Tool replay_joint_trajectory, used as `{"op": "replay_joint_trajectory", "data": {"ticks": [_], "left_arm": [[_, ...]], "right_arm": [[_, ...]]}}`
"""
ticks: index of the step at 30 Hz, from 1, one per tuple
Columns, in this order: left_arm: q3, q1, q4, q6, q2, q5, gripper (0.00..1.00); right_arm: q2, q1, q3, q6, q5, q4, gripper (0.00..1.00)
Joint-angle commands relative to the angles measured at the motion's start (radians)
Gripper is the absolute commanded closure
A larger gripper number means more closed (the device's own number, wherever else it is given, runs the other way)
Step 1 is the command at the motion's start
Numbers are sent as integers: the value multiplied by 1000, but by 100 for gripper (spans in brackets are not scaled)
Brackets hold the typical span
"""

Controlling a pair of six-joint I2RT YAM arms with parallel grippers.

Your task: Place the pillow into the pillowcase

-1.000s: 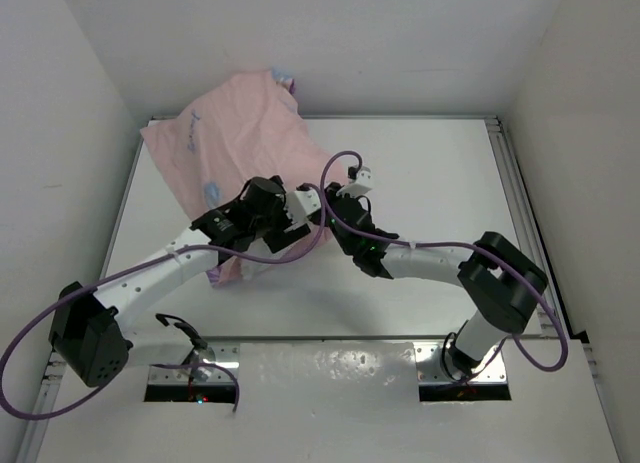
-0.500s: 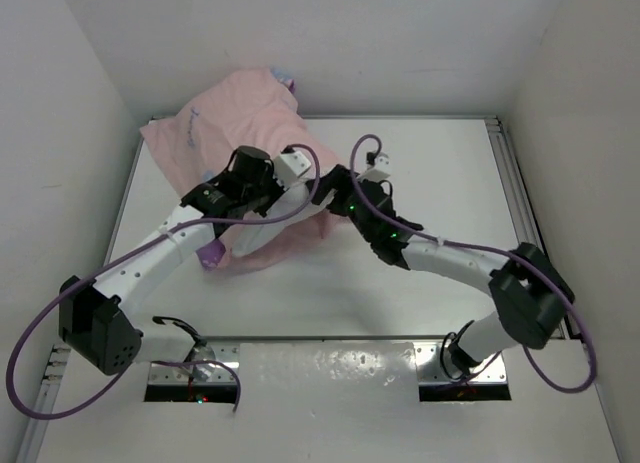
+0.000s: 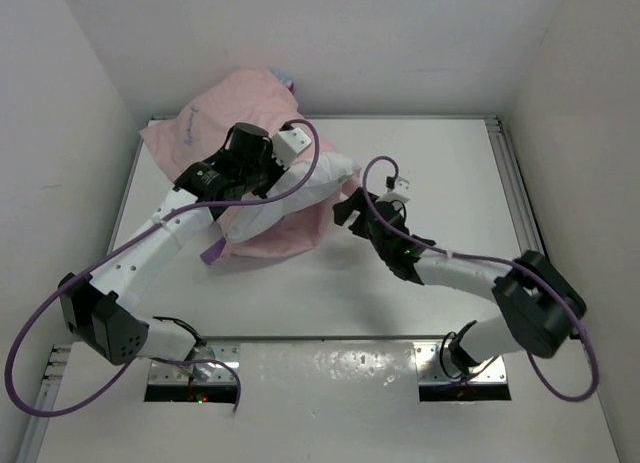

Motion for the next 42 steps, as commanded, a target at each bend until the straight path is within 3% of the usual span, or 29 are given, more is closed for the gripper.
{"op": "replay_joint_trajectory", "data": {"ticks": [1,6,9,11,13,14,15,16,17,19,20,21,23,27,33,38,41,42], "left_arm": [[71,15,86,-21,-5,-12,100],[91,13,75,-30,-8,-11,100],[93,14,67,-36,-5,-6,100],[93,17,60,-39,-5,1,100],[88,20,43,-41,-10,9,100],[87,23,40,-41,-11,12,100],[82,26,35,-39,-16,9,100],[74,32,40,-36,-16,2,100],[55,43,56,-21,-21,-32,100],[-7,55,85,11,-19,-80,100],[-33,63,105,27,-19,-107,100],[-67,63,154,40,-21,-168,100],[-157,63,220,79,-10,-233,100],[-199,64,231,74,22,-232,100],[-183,35,225,7,82,-186,100],[-188,12,216,-7,134,-186,100],[-164,13,161,-8,130,-114,80],[-124,18,135,-16,124,-79,55]], "right_arm": [[125,12,129,52,31,41,16],[324,3,284,172,13,34,14],[449,-7,388,295,13,-71,14],[525,-29,419,359,-16,-88,19],[555,-43,425,399,-24,-64,34],[562,-58,407,402,-16,-56,47],[553,-66,390,407,-3,-58,92],[538,-67,367,407,16,-71,100],[483,-76,291,389,49,-69,100],[408,-87,168,265,42,93,100],[327,-99,32,220,-17,176,100],[293,-103,-33,133,-59,368,100],[209,-97,-149,35,-205,561,100],[90,-52,-240,-169,-477,683,100],[-22,55,-247,-268,-634,720,100],[-109,104,-248,-267,-673,722,100],[-149,104,-287,-259,-635,722,100],[-155,101,-296,-256,-622,723,100]]}}
